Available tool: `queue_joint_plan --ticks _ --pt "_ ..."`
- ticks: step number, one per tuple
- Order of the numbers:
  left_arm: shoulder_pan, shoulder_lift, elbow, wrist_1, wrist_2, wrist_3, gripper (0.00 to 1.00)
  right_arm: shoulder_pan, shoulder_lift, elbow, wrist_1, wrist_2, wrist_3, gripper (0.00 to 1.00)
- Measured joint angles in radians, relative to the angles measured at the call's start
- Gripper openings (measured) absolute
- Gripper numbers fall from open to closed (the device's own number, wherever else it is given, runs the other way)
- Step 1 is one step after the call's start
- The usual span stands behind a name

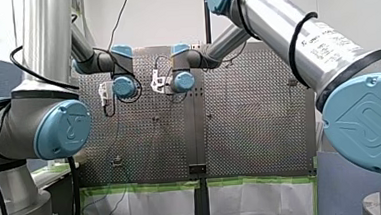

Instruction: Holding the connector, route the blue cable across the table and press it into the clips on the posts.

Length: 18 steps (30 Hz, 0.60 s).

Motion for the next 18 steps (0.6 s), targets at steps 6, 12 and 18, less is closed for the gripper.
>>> queue_joint_plan --ticks 6,12,18 --pt "-0.006 -0.014 -0.045 0.011 0.000 0.001 0.00 0.000 -0.031 0.059 -0.001 0.000 -0.021 0.00" --pt "-0.013 -0.062 -0.064 0.012 0.000 0.010 0.00 0.000 -0.058 0.125 -0.001 -0.007 -0.051 0.00" --pt "-0.012 -0.070 -0.083 0.028 0.008 0.003 0.00 0.002 -0.067 0.187 -0.001 -0.023 -0.074 0.00"
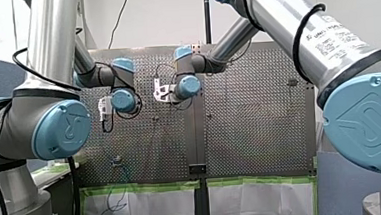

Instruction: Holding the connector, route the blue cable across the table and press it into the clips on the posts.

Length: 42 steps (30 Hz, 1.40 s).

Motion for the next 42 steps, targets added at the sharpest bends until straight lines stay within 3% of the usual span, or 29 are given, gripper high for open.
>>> queue_joint_plan --ticks 8,18,34,42 --pt "-0.002 -0.026 -0.023 0.048 0.035 -0.008 0.00 -0.001 -0.001 0.065 -0.002 -0.027 -0.014 0.00" --pt "-0.010 -0.131 -0.025 0.113 0.055 -0.005 0.00 -0.004 0.000 0.075 -0.005 -0.053 -0.008 0.00" --pt "0.005 -0.163 -0.009 0.175 0.124 -0.025 0.00 -0.056 0.027 0.075 -0.017 -0.090 0.004 0.00" --pt "0.017 -0.209 0.049 0.165 0.134 -0.040 0.00 -0.074 0.032 0.075 -0.031 -0.114 0.011 0.00"
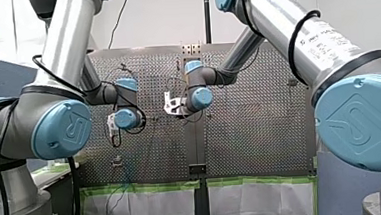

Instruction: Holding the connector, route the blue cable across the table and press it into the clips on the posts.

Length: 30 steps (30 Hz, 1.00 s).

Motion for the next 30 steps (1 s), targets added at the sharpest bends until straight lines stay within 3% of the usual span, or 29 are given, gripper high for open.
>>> queue_joint_plan --ticks 4,11,22,30 --pt "0.005 -0.040 0.034 0.011 -0.002 -0.004 0.00 -0.005 0.001 0.000 -0.020 -0.009 0.005 0.00" --pt "0.020 -0.107 0.079 0.017 -0.008 -0.007 0.00 -0.017 0.003 0.000 -0.072 -0.042 0.036 0.00" --pt "0.040 -0.115 0.130 -0.008 0.017 -0.007 0.00 -0.051 0.007 0.000 -0.099 -0.059 0.060 0.00" --pt "0.053 -0.116 0.173 -0.042 0.031 -0.007 0.00 -0.072 0.014 0.000 -0.107 -0.072 0.066 0.00"
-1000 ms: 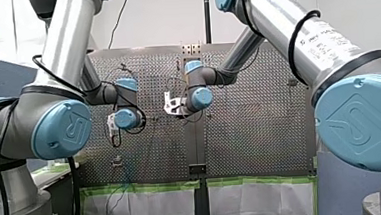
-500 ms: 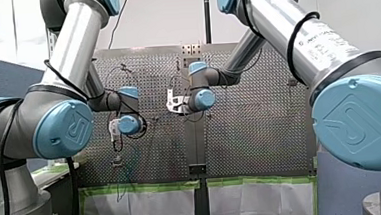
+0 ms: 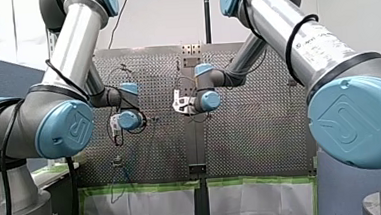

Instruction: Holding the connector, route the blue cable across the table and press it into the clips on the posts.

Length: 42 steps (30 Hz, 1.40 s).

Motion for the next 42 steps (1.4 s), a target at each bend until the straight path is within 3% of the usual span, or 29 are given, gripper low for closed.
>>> queue_joint_plan --ticks 3,5,6,7,8,12,13,16,31,42 --pt "0.005 0.000 0.006 -0.007 0.000 0.000 0.08 -0.007 0.000 0.000 -0.001 -0.003 0.002 0.00" --pt "0.008 0.000 0.007 -0.011 0.001 0.000 0.29 -0.010 0.001 0.000 -0.002 -0.003 0.003 0.00" --pt "0.009 0.000 0.007 -0.014 0.000 0.000 0.29 -0.012 0.001 0.000 -0.002 -0.003 0.003 0.00" --pt "0.011 0.000 0.007 -0.017 0.000 0.000 0.38 -0.013 0.001 0.000 -0.002 -0.003 0.003 0.00" --pt "0.012 0.000 0.007 -0.022 -0.001 -0.001 0.55 -0.014 0.001 0.000 -0.002 -0.003 0.003 0.00" --pt "0.017 0.000 0.007 -0.045 -0.010 -0.008 0.61 -0.019 0.002 0.000 -0.002 -0.003 0.003 0.00" --pt "0.018 0.001 0.007 -0.051 -0.014 -0.010 1.00 -0.020 0.002 0.000 -0.001 -0.003 0.003 0.00" --pt "0.019 0.002 0.007 -0.073 -0.031 -0.012 1.00 -0.022 0.002 0.000 -0.001 -0.004 0.003 0.00" --pt "-0.003 0.034 -0.001 -0.206 -0.029 0.003 1.00 -0.034 0.004 0.000 0.002 0.009 0.001 0.00" --pt "-0.027 0.140 -0.069 -0.240 -0.030 -0.026 1.00 -0.044 0.005 0.008 0.003 0.031 -0.003 0.00"
